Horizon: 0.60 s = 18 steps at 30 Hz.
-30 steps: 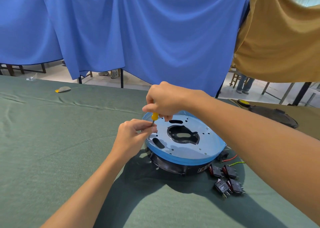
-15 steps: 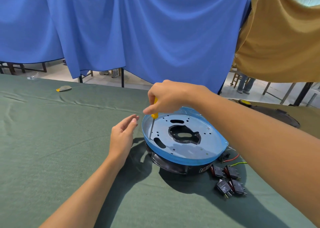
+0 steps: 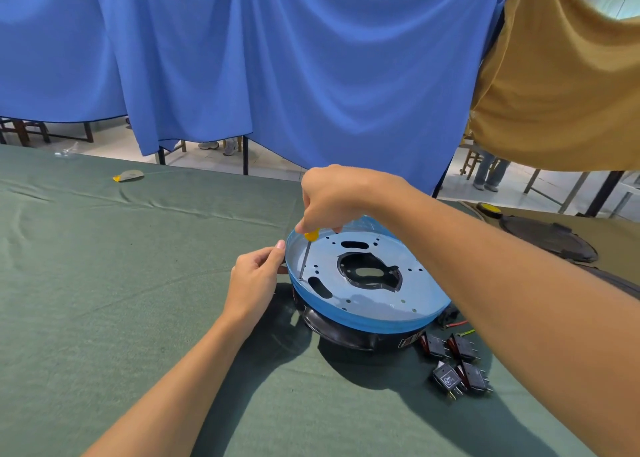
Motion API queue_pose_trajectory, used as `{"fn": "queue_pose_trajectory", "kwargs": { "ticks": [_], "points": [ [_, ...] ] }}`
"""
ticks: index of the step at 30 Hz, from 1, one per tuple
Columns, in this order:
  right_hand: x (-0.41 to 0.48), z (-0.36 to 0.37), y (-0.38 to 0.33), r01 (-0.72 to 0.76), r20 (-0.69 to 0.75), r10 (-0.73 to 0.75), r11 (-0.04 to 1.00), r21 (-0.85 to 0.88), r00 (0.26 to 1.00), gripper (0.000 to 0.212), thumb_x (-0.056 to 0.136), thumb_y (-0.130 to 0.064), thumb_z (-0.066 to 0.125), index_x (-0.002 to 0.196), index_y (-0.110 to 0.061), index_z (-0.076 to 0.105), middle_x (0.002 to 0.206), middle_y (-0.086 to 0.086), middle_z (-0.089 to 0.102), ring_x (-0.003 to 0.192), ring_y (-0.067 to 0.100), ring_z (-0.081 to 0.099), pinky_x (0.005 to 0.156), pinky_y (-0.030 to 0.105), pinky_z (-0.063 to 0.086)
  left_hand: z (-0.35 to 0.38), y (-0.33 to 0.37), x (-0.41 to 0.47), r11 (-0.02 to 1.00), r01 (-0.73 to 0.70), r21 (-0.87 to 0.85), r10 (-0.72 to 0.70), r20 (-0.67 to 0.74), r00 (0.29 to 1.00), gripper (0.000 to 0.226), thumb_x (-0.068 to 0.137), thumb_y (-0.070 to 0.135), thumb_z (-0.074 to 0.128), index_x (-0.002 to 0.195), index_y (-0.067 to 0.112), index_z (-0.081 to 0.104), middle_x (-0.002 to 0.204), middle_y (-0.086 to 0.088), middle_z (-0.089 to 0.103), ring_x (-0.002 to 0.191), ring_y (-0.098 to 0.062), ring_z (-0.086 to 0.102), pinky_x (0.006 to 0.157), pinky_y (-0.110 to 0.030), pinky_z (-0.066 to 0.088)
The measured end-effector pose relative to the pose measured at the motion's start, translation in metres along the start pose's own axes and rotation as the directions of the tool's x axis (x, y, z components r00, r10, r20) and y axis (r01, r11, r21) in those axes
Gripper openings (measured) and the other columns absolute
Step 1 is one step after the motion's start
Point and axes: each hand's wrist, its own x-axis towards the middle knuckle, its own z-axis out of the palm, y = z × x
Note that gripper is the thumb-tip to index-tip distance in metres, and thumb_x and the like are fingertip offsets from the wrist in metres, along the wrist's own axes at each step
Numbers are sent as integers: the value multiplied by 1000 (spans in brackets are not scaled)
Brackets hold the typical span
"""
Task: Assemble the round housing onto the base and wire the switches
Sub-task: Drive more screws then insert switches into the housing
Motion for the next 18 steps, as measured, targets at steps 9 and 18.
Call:
{"fn": "queue_pose_trajectory", "kwargs": {
  "ticks": [9, 18],
  "points": [
    [-1, 2, 0, -34, -69, 35, 999, 20, 997, 37, 89, -29, 62, 61, -14, 44, 59, 0, 44, 52, 17, 39, 46, 27, 29, 0, 0, 0, 1000, 5, 10, -5, 17, 1000, 38, 102, 35, 49, 79, 26, 78, 80, 9, 77, 78, -3, 71, 74, -32, 46],
    [-5, -8, -2, -39, 103, 45, 997, -61, 994, 34, 88, -38, 62, 71, -10, 54, 59, 2, 49, 42, 18, 40, 44, 20, 33, -1, 0, -1, 1000, -7, 10, 7, 36, 999, 42, 102, 34, 49, 72, 36, 78, 79, 8, 77, 77, -5, 71, 76, -34, 49]
  ]
}}
